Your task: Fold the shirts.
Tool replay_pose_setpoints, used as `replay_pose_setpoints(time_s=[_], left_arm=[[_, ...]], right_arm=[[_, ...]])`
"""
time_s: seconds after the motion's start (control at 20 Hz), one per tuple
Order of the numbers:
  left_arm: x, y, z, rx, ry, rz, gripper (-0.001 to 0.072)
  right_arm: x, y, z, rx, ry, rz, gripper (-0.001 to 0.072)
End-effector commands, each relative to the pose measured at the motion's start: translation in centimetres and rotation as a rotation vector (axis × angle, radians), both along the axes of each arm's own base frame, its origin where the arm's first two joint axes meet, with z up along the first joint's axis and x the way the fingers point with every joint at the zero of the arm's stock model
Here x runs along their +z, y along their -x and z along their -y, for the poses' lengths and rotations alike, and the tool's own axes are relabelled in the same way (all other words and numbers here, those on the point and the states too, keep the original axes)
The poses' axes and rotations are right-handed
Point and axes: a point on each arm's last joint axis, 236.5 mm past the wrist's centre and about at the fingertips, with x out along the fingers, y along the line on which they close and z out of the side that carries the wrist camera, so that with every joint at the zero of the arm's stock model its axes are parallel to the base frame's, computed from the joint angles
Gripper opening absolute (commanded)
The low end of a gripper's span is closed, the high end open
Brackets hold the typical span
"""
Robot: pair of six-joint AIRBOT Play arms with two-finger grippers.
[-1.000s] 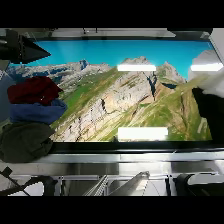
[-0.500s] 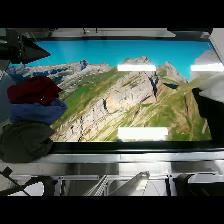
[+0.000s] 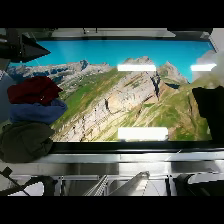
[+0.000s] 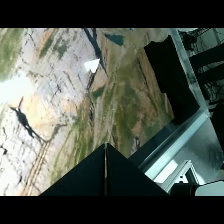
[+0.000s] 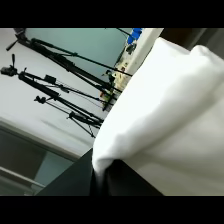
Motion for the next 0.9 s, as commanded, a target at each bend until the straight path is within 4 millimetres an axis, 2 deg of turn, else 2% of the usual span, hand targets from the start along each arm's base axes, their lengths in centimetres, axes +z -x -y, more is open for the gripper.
replay_pose_setpoints(time_s=[0.0,0.15,0.3,0.45,0.6,0.7,0.85], left_arm=[[0.1,-0.3,0.0,0.011,0.002,0.007,0.0002],[0.1,-0.3,0.0,0.009,0.002,0.006,0.0002],[0.0,-0.1,0.5,-0.005,0.001,0.005,0.0002],[0.0,0.6,2.1,-0.049,-0.001,0.002,0.0002],[-0.1,1.6,4.3,-0.111,-0.003,-0.003,0.0002],[-0.1,2.2,5.5,-0.142,-0.002,-0.002,0.0002],[0.0,2.7,7.2,-0.175,0.001,0.006,0.0002]], right_arm=[[-3.6,-0.9,-1.0,0.106,-0.06,-0.028,0.0017],[-7.2,-0.7,-2.9,0.251,-0.153,-0.086,0.0016],[-11.9,1.1,-4.8,0.354,-0.191,-0.301,0.0015],[-15.1,4.3,-5.3,0.381,-0.19,-0.513,0.0016],[-15.8,7.6,-4.8,0.356,-0.19,-0.656,0.0016],[-16.8,10.2,-3.8,0.294,-0.152,-0.789,0.0016],[-20.2,15.2,-3.0,0.235,-0.079,-1.075,0.0016]])
